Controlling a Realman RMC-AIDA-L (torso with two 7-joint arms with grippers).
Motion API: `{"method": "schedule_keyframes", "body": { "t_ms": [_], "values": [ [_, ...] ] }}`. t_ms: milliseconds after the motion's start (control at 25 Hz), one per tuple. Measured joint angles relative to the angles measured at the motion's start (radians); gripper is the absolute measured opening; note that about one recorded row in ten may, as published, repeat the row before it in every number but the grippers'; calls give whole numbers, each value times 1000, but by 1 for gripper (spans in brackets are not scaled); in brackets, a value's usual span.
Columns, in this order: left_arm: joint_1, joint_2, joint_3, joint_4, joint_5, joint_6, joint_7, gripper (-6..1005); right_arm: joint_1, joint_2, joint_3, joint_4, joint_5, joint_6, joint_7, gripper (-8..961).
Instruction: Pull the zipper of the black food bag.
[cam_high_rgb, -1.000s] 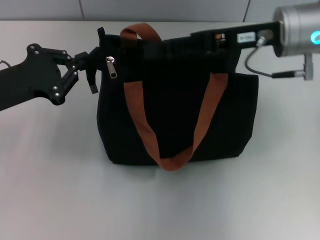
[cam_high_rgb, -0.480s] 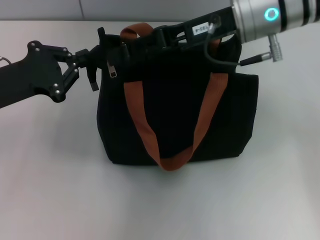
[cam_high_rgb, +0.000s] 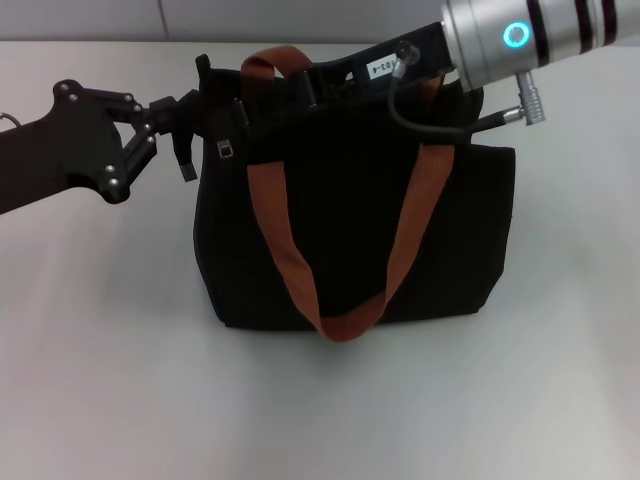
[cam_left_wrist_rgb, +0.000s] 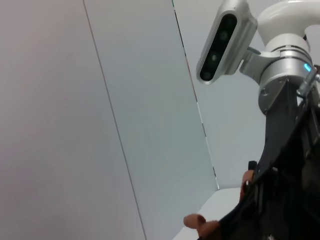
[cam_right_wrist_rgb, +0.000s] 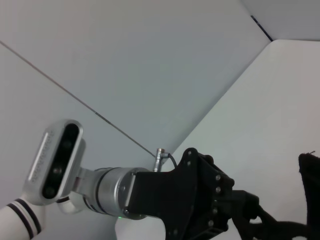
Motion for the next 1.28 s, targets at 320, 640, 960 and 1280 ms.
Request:
{"method": "schedule_keyframes", "body": {
  "t_ms": [320, 640, 960, 1280],
  "values": [
    [-33, -6, 0, 3, -6, 2, -65, 10, 11, 10, -33, -1, 3, 39, 0, 694],
    [-37, -11, 0, 11, -13, 7, -84, 9, 1, 14, -43, -2, 58, 25, -8, 695],
    [-36, -14, 0, 11, -14, 14, -93, 9, -11, 13, -58, 6, 55, 50, -12, 695],
    [-27, -14, 0, 12, -16, 17, -93, 9, -21, 13, -66, 1, 55, 69, -7, 694]
  ]
}}
